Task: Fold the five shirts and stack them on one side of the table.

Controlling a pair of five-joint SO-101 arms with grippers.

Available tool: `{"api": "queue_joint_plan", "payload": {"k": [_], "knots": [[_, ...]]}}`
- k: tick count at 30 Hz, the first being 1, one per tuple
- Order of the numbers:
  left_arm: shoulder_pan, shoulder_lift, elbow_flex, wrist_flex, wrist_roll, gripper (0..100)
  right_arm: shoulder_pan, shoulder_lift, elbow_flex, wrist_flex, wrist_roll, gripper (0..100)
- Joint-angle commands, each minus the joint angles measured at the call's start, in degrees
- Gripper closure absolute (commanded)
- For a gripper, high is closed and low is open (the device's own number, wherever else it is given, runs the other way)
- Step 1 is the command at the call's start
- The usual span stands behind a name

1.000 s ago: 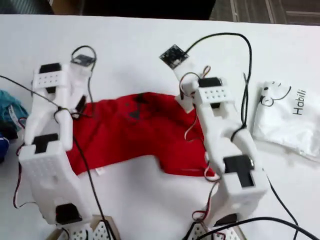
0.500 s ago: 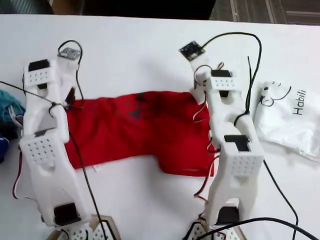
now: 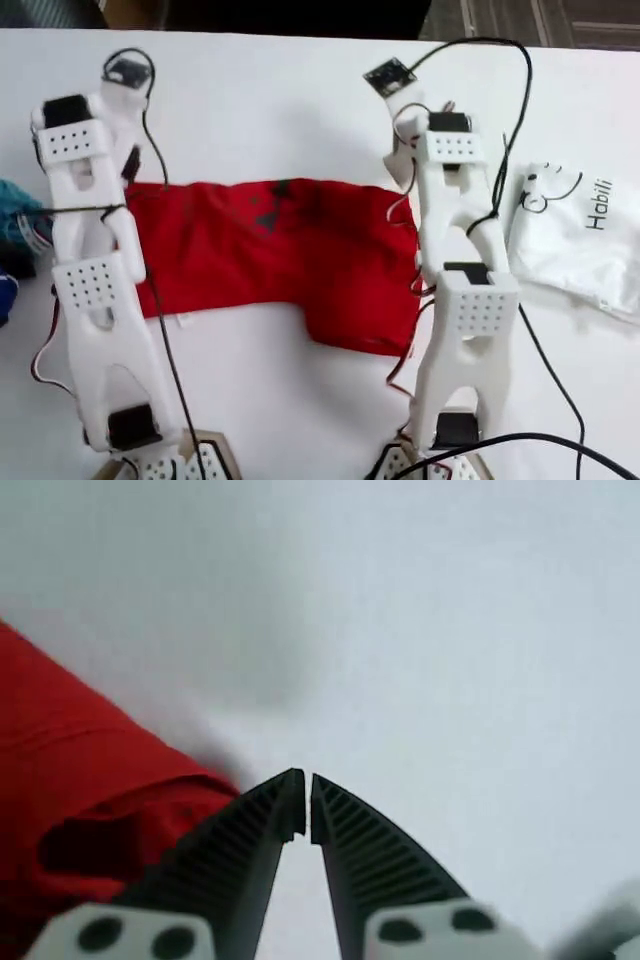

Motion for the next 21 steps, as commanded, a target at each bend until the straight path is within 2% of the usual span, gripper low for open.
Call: {"api": "queue_joint_plan", "payload": {"k": [1, 8, 14, 18, 21], "knots": [[0.4, -1.1, -6.6, 2.3, 1.6, 97, -3.5, -4.4, -4.0, 5.8, 0.0, 97.8], [4.6, -1.1, 1.4, 2.4, 4.8, 97, -7.8, -5.2, -3.9, 12.5, 0.0, 97.8], [7.6, -1.1, 4.9, 2.4, 7.1, 97, -9.2, -4.6, -3.8, 13.5, 0.0, 97.8], [6.2, -0.4, 7.1, 2.2, 6.5, 97, -7.1, -2.3, -3.8, 11.3, 0.1, 97.8], [3.7, -0.3, 9.9, -1.0, 6.5, 97, -4.4, 1.3, -3.9, 8.6, 1.5, 97.8]]}}
